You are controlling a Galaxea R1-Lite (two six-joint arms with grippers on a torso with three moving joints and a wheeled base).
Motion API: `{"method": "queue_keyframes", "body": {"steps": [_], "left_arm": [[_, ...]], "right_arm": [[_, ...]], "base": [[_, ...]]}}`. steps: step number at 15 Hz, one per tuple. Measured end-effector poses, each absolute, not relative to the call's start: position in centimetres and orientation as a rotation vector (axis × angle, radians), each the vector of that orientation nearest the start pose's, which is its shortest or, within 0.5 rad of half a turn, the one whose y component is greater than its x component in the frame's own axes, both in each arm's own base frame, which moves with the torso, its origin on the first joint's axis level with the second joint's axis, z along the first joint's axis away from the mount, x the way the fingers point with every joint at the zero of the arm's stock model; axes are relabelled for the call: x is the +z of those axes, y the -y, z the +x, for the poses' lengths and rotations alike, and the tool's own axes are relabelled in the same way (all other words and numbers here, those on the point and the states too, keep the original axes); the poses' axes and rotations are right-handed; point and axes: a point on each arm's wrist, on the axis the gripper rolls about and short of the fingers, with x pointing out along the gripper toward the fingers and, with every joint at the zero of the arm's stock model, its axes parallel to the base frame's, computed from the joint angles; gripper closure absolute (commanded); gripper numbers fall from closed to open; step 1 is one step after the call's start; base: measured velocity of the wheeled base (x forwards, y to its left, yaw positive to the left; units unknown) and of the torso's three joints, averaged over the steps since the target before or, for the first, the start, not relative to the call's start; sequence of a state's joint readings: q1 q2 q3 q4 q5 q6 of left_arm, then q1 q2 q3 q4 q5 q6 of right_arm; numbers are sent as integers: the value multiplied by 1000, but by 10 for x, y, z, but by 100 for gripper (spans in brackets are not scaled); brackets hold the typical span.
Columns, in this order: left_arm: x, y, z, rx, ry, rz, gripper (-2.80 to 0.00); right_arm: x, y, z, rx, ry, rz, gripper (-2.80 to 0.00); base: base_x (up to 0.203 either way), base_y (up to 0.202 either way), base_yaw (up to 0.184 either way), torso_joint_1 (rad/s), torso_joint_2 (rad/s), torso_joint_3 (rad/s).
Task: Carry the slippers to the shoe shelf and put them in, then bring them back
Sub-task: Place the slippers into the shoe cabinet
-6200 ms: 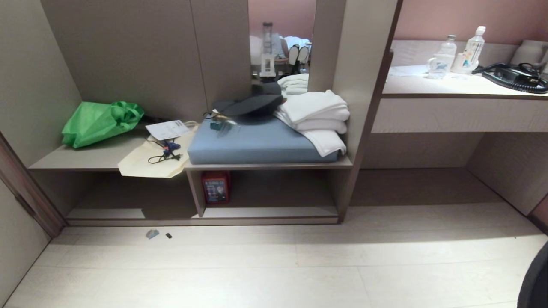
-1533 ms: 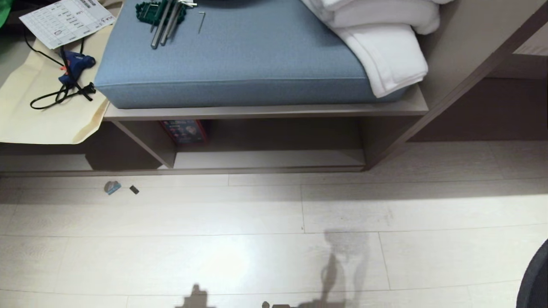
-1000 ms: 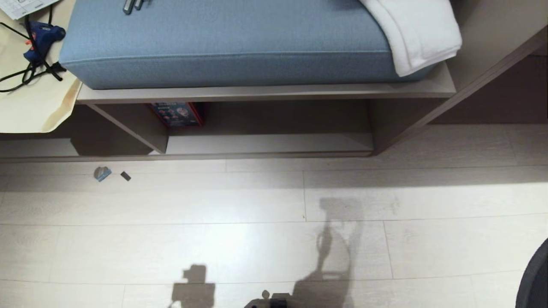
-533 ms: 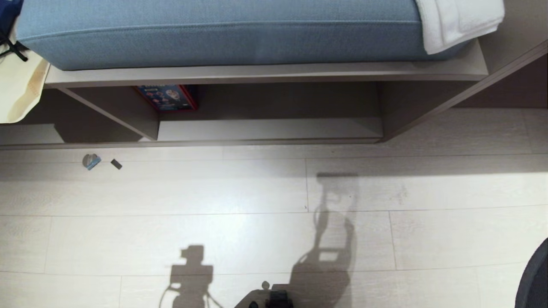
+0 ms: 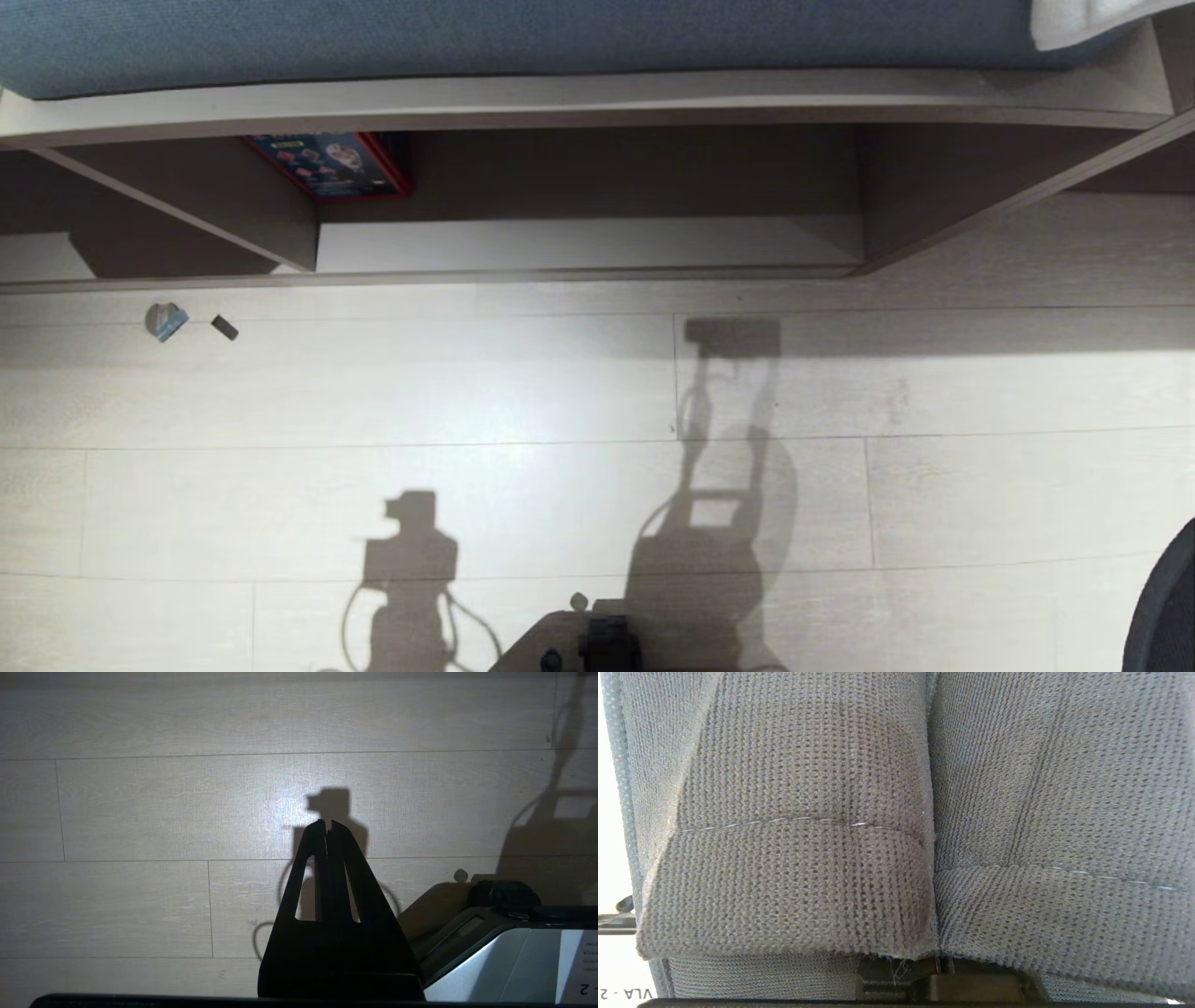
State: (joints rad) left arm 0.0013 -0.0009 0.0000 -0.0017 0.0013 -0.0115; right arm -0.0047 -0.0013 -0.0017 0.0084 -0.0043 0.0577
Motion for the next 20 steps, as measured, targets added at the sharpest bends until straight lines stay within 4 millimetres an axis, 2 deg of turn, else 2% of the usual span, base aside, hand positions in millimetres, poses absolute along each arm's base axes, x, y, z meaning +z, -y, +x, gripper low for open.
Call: {"method": "queue_keyframes", "body": {"steps": [17, 19, 20], "left_arm": [[76, 0, -23, 2, 2, -13, 0], [76, 0, -23, 3, 2, -13, 0], [76, 0, -23, 3, 2, -13, 0]], "right_arm": [[76, 0, -23, -3, -14, 50, 0], [88, 0, -22, 24, -21, 54, 0], [102, -1, -21, 46, -19, 71, 0]], "base": [[0, 0, 0, 3, 3, -198], [0, 0, 0, 3, 1, -74], [0, 0, 0, 5, 6, -30]]}}
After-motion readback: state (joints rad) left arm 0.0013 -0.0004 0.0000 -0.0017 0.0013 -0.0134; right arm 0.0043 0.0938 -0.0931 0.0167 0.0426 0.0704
